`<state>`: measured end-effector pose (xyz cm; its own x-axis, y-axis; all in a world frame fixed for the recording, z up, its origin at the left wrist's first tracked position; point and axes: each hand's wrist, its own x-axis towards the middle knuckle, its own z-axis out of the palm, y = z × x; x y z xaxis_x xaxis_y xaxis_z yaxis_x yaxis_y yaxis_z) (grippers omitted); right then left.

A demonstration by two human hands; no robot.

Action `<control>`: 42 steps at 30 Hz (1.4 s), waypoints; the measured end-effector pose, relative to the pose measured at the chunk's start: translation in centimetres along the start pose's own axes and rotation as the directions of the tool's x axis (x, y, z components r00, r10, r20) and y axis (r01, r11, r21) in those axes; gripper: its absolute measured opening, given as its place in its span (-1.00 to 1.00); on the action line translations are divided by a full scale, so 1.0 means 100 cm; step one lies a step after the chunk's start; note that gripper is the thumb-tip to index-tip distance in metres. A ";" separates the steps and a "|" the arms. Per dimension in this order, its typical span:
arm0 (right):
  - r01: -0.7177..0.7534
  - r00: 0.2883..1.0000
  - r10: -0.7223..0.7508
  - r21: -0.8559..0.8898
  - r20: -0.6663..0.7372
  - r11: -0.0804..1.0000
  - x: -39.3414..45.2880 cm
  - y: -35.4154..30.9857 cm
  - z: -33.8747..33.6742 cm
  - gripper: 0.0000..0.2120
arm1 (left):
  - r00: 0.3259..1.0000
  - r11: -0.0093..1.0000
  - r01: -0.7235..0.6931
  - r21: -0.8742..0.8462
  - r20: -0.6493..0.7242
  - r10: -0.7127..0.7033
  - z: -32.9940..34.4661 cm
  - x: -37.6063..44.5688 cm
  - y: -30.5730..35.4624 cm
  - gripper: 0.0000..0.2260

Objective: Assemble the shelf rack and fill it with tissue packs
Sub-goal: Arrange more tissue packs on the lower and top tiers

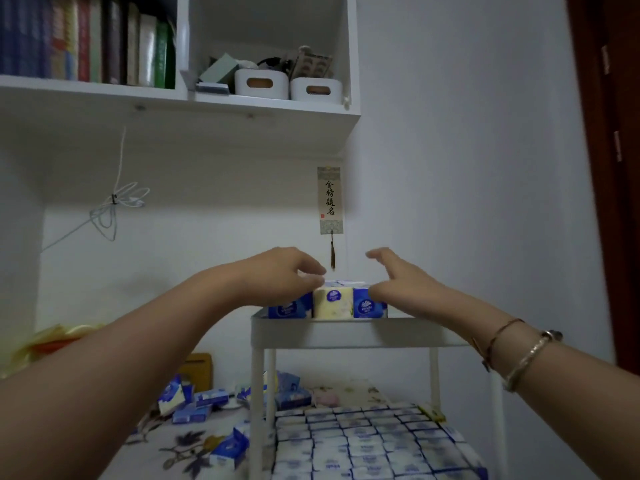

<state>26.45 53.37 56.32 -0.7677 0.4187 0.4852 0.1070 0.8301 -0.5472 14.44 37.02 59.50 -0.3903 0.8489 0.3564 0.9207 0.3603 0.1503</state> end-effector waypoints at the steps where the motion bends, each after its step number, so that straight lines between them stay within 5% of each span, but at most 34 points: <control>1: 0.081 0.994 -0.078 0.025 -0.080 0.996 -0.006 -0.008 0.002 -0.48 | 0.998 0.998 0.003 -0.065 -0.062 -0.008 -0.001 -0.005 -0.005 -0.67; 5: 0.389 0.894 -0.343 0.118 -0.290 0.914 -0.028 -0.050 0.027 -0.65 | 0.941 0.972 -0.008 -0.234 -0.330 -0.072 -0.001 -0.036 -0.038 -0.74; 10: 0.514 0.853 -0.479 0.181 -0.207 0.838 -0.047 -0.100 0.100 -0.69 | 0.885 0.934 0.112 -0.340 -0.393 -0.250 0.017 -0.086 -0.105 -0.67; 15: 0.423 0.903 -0.430 0.196 -0.006 0.885 -0.036 -0.112 0.199 -0.71 | 0.832 0.840 0.318 -0.440 -0.295 -0.469 0.055 -0.134 -0.186 -0.68; 25: 0.080 0.960 -0.102 0.093 0.262 0.992 0.055 -0.064 0.414 -0.82 | 0.755 0.736 0.540 -0.408 -0.151 -0.638 0.168 -0.166 -0.323 -0.73; 30: 0.062 0.981 -0.058 -0.015 0.187 0.998 0.096 -0.040 0.478 -0.57 | 0.652 0.686 0.636 -0.354 -0.230 -0.723 0.206 -0.135 -0.383 -0.59; 37: 0.168 0.984 -0.151 -0.205 0.095 0.964 0.158 -0.020 0.539 -0.31 | 0.597 0.626 0.776 0.077 -0.409 -0.690 0.230 -0.088 -0.451 -0.42; 42: 0.136 0.989 -0.112 -0.280 0.100 0.950 0.176 -0.011 0.559 -0.38 | 0.506 0.531 0.847 0.025 -0.348 -0.790 0.236 -0.085 -0.473 -0.46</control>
<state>-22.48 39.24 27.34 -0.8342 0.2842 0.4727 0.1744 0.9490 -0.2627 -25.76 21.93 27.57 -0.9241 0.0104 0.3821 0.1585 0.9201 0.3581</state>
